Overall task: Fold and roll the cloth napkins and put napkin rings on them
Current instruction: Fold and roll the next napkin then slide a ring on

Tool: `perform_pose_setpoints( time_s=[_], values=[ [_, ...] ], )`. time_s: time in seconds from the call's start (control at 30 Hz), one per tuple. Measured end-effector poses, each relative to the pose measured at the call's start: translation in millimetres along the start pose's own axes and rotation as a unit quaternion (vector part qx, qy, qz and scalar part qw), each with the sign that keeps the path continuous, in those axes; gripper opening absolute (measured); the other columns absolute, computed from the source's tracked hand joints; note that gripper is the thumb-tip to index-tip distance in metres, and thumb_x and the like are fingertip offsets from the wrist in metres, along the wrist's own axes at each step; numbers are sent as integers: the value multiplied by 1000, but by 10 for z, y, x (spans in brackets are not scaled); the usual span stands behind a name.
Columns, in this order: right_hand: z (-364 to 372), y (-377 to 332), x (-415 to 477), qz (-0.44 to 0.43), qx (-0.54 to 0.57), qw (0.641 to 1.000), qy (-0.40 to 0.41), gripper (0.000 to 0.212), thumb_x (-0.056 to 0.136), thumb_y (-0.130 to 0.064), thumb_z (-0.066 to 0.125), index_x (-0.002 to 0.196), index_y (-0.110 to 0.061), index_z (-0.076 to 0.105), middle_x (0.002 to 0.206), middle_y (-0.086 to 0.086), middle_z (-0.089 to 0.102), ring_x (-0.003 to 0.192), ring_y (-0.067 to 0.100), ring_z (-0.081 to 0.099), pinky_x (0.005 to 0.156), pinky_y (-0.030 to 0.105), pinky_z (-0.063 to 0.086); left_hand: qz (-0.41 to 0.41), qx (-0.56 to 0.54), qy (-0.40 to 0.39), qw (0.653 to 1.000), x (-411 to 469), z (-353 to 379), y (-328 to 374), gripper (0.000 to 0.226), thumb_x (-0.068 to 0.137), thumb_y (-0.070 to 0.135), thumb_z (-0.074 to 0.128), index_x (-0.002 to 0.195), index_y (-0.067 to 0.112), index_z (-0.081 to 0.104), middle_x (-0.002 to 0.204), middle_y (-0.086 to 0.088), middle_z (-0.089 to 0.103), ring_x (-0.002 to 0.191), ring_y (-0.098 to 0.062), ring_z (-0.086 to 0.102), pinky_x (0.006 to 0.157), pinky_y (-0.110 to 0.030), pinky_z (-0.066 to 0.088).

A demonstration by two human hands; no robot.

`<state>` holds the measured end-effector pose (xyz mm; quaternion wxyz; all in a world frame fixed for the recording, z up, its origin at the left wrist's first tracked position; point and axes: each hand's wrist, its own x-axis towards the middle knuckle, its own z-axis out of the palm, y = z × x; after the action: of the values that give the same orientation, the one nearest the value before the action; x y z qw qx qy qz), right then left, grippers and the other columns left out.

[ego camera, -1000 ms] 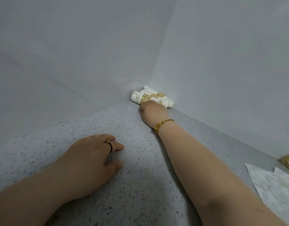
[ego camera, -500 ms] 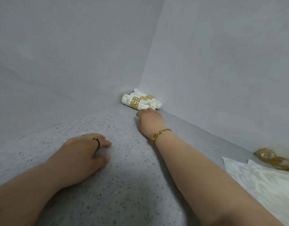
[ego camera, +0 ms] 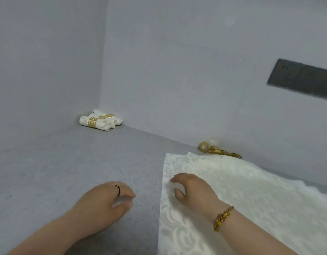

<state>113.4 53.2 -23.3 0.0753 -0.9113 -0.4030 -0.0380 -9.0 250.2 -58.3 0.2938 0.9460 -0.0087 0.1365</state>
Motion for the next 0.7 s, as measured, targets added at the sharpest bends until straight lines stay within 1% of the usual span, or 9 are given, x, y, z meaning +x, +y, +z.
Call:
perform_pose_setpoints(
  time_s=[0.07, 0.13, 0.23, 0.3, 0.4, 0.47, 0.57, 0.63, 0.7],
  values=[
    [-85, 222, -368, 31, 10, 999, -8, 41, 95, -26, 41, 136, -24, 39, 142, -10, 38, 129, 9, 38, 102, 19, 30, 37, -73, -62, 995, -69, 237, 427, 41, 33, 95, 39, 71, 81, 39, 103, 64, 26, 104, 33, 33, 83, 8, 26],
    [-150, 428, -759, 67, 32, 997, -6, 41, 96, -29, 40, 137, -25, 36, 142, -11, 37, 127, 7, 39, 99, 15, 30, 64, -99, -136, 984, -154, 465, 857, 49, 25, 94, 39, 72, 86, 30, 105, 66, 16, 104, 37, 26, 85, 10, 24],
    [-185, 678, -1261, 117, 67, 991, -25, 42, 96, -32, 41, 136, -26, 34, 139, -11, 39, 123, 7, 42, 96, 13, 31, 64, -104, -194, 973, -176, 850, 1190, 35, 49, 68, 59, 59, 84, 30, 93, 56, 38, 102, 35, 31, 87, 7, 25],
    [-165, 834, -1569, 129, 96, 986, -37, 43, 95, -34, 43, 135, -24, 35, 137, -10, 41, 122, 7, 42, 96, 13, 31, 66, -104, -193, 973, -218, 1019, 1291, 34, 46, 66, 68, 60, 77, 40, 95, 49, 42, 109, 30, 30, 89, 7, 25],
    [-54, 961, -1914, 131, 133, 982, -28, 49, 92, -43, 44, 135, -23, 37, 142, -11, 35, 128, 5, 36, 100, 11, 25, 51, -133, -153, 978, -316, 1038, 1357, 42, 26, 83, 53, 64, 64, 55, 110, 40, 42, 106, 34, 26, 84, 9, 23],
    [28, 957, -2033, 121, 141, 982, -11, 59, 86, -55, 41, 136, -25, 37, 147, -11, 29, 135, 3, 26, 106, 12, 18, 48, -153, -138, 977, -337, 1046, 1373, 44, 26, 84, 59, 60, 57, 59, 112, 32, 45, 107, 30, 32, 87, 6, 27],
    [46, 982, -2113, 119, 151, 981, 20, 44, 93, -38, 45, 135, -23, 40, 148, -9, 29, 136, 4, 25, 106, 11, 16, 17, -156, -129, 979, -366, 1088, 1456, 34, 28, 70, 76, 51, 50, 61, 108, 27, 52, 104, 28, 38, 95, -3, 33],
    [53, 999, -2111, 117, 156, 980, 30, 42, 94, -35, 46, 133, -22, 43, 147, -9, 31, 136, 5, 26, 105, 11, 17, -5, -165, -110, 980, -355, 1104, 1449, 40, 18, 72, 71, 46, 45, 62, 105, 23, 55, 100, 27, 43, 84, 5, 31],
    [56, 1000, -2109, 116, 167, 978, 40, 40, 93, -35, 47, 131, -22, 45, 147, -8, 33, 135, 5, 27, 104, 12, 18, -20, -157, -107, 982, -341, 1104, 1462, 23, 31, 60, 72, 43, 43, 62, 103, 22, 57, 96, 26, 45, 79, 7, 29]
  ],
)
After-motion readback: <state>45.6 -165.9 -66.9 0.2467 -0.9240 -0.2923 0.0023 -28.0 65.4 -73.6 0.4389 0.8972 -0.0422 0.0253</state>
